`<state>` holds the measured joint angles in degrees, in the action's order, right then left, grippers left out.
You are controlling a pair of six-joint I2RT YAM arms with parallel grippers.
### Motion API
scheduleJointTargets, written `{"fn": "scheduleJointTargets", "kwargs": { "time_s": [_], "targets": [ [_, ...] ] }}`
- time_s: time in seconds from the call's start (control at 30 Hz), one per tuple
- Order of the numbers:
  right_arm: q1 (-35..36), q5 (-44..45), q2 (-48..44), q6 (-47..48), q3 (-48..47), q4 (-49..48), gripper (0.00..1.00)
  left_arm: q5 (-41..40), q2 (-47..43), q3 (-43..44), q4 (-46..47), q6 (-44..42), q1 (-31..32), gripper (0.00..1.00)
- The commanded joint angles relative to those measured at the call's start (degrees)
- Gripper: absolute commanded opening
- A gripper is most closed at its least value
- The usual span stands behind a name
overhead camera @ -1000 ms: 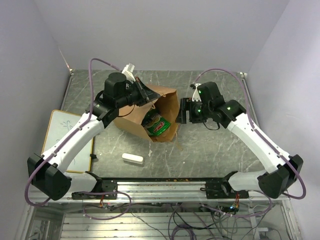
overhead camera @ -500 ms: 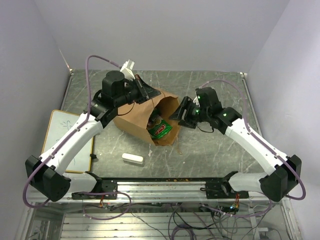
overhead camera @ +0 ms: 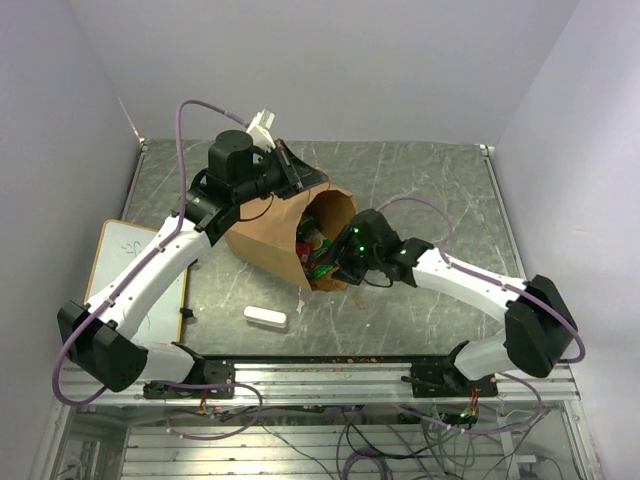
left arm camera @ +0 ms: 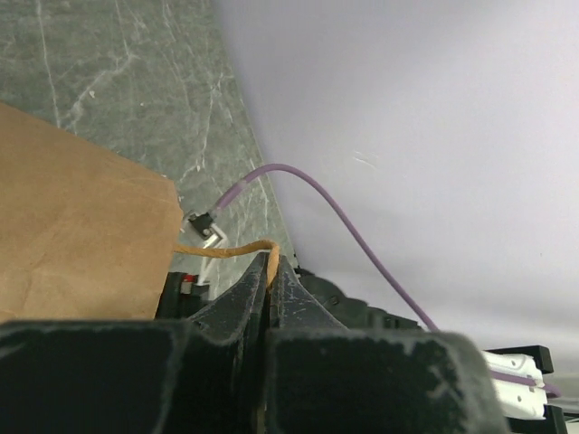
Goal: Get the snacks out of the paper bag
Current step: Take out the snack from the paper bag.
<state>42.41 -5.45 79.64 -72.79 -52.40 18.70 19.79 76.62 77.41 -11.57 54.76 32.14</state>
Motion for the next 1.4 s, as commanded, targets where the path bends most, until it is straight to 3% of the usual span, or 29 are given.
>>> {"fn": "scheduleJointTargets", "kwargs": {
  "time_s": [0.0, 0.27, 0.8, 1.3, 1.37],
  "targets": [
    [2.22, 8.40, 3.15, -5.67, 1.16, -6.38, 0.56, 1.90, -0.77, 1.44, 0.62, 0.62, 0.47, 0.07],
    [2.50, 14.29, 5.10, -8.61, 4.92, -8.22, 0.51, 2.16, 0.07, 4.67, -1.99, -0.21, -0.37, 0.07],
    [2.26, 15.27, 12.27, -8.05, 4.55, -16.53, 0.52, 4.35, -1.83, 1.60, -1.59, 1.59, -0.75, 0.07],
    [1.28, 16.32, 16.55, -6.73, 3.34, -23.86, 0.51, 4.98, -3.63, 4.08, -10.42, -0.11, -4.99, 0.07],
    [1.18, 16.46, 16.76, -4.44, 2.67, -24.72, 0.47, 6.13, -3.23, 4.79, -11.89, -0.53, -6.14, 0.07]
  ]
}}
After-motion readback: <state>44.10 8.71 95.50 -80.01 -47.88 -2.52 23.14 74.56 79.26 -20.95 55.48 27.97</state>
